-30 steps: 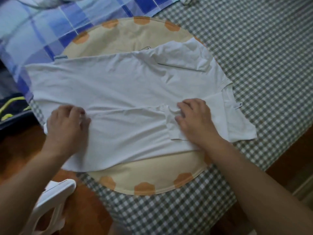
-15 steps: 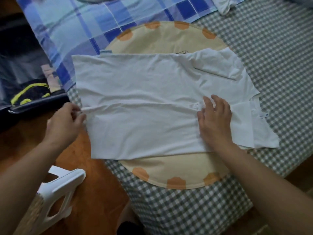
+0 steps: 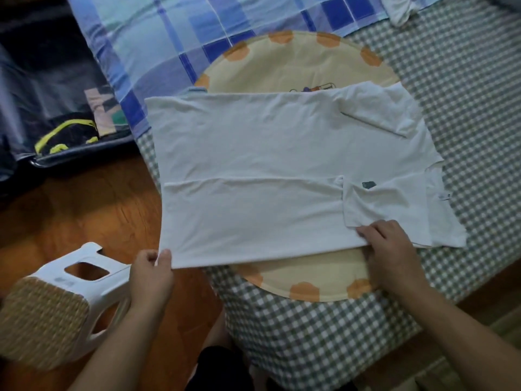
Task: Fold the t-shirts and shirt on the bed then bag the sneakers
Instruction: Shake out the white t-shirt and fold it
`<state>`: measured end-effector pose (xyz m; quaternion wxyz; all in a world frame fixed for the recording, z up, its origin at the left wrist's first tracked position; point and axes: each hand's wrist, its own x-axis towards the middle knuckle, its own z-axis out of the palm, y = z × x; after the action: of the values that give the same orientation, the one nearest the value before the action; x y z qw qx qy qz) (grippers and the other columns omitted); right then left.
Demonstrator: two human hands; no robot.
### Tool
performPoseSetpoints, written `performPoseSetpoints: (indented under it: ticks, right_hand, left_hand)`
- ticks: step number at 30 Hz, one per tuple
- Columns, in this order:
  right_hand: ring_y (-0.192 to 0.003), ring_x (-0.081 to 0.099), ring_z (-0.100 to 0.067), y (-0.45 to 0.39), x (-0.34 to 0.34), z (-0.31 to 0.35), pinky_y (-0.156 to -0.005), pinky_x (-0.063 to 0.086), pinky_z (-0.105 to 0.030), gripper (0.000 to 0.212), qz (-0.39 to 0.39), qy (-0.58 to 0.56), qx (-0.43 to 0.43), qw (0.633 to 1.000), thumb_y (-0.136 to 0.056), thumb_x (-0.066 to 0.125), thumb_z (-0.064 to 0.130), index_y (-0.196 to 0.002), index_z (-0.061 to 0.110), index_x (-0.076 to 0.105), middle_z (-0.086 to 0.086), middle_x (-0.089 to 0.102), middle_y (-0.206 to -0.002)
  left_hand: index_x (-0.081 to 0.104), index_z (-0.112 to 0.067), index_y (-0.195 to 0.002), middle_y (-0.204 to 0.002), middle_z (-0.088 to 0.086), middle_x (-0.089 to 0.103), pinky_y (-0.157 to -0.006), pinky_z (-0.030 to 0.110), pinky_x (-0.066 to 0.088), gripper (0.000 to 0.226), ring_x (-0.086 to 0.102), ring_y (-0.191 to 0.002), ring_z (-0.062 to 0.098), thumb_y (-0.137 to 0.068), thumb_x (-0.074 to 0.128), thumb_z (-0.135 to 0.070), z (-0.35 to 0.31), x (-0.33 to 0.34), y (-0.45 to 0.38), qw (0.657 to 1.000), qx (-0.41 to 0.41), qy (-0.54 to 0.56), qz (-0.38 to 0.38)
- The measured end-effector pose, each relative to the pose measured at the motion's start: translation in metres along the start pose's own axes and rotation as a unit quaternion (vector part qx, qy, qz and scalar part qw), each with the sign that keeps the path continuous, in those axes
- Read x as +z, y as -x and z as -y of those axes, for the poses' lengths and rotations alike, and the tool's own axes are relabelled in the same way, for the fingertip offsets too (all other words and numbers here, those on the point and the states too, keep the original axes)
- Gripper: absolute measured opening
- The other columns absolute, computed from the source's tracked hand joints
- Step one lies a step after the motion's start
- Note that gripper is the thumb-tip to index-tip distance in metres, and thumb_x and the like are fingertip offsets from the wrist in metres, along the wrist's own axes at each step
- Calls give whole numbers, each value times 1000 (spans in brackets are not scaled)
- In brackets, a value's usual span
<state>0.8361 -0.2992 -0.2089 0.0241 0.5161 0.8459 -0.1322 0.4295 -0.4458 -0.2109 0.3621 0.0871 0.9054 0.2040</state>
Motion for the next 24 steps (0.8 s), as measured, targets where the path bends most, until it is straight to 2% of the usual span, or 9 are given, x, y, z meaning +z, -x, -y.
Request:
performPoseSetpoints:
  ticks: [2,4,6,9,12,14,18,21,24]
  right_hand:
    - [-83,52,-32,5,-5,5,-66,49,-43,50,7,-11,4,1000,-54,74,-20,-100,1,70,-11,60,-94]
    - [-84,53,-31,0,-9,10,-67,48,-42,47,10,-26,-5,1000,-53,74,-17,-94,4,70,-9,61,-94]
    - [-85,54,-31,-23,-19,9,-70,46,-39,39,-18,-42,-12,999,-59,69,-16,-92,4,69,-9,62,-95]
    - [-99,52,-30,-90,-39,-5,-79,35,-24,42,-59,-77,59,994,-67,62,-14,-104,4,68,-13,59,-109]
    - [-128,40,-33,-167,-55,-37,-100,33,-30,52,-35,-103,191,976,-83,55,-2,-134,10,55,-14,47,-138]
    - [-136,32,-35,-204,-60,-62,-111,29,-38,62,27,-64,239,969,-87,59,10,-146,14,41,-14,37,-148]
    - [-134,35,-37,-232,-59,-90,-109,35,-43,76,130,-7,283,950,-84,71,27,-149,18,33,-14,35,-147]
    - [-120,48,-32,-235,-54,-106,-98,44,-41,55,105,-38,238,965,-80,70,24,-131,20,49,-9,52,-129]
    - [-104,56,-30,-238,-57,-122,-84,49,-40,26,145,-46,198,968,-74,66,26,-97,24,54,-5,58,-107]
  left_hand:
    - [58,-4,-112,-109,20,62,-80,42,45,19,56,-96,36,-98,59,-18,0,-6,8,997,-14,-79,-2]
    - [54,-6,-129,-130,27,52,-98,54,43,39,48,-117,45,-91,61,-12,-13,-2,10,985,24,-164,-38]
    - [54,-8,-133,-135,27,46,-102,56,38,49,42,-123,47,-85,65,-8,-44,8,12,965,164,-193,-75]
    - [62,-7,-128,-131,21,52,-99,55,41,49,45,-120,42,-80,68,-3,-102,36,3,896,381,-217,-63]
    - [61,-6,-132,-134,19,55,-100,55,43,48,47,-126,40,-84,68,-5,-161,73,-9,843,483,-236,-16]
    - [61,-7,-133,-132,18,57,-98,52,45,47,49,-125,40,-86,67,-7,-193,98,-7,822,514,-244,10]
    - [58,-9,-138,-134,13,58,-101,47,41,47,48,-127,36,-92,64,-15,-254,146,11,803,548,-232,40]
    - [48,-14,-146,-140,9,55,-106,42,35,48,46,-129,31,-100,54,-28,-320,190,20,793,560,-230,62]
    - [42,-19,-147,-137,6,57,-103,44,38,54,49,-127,30,-100,53,-43,-386,242,13,800,506,-298,125]
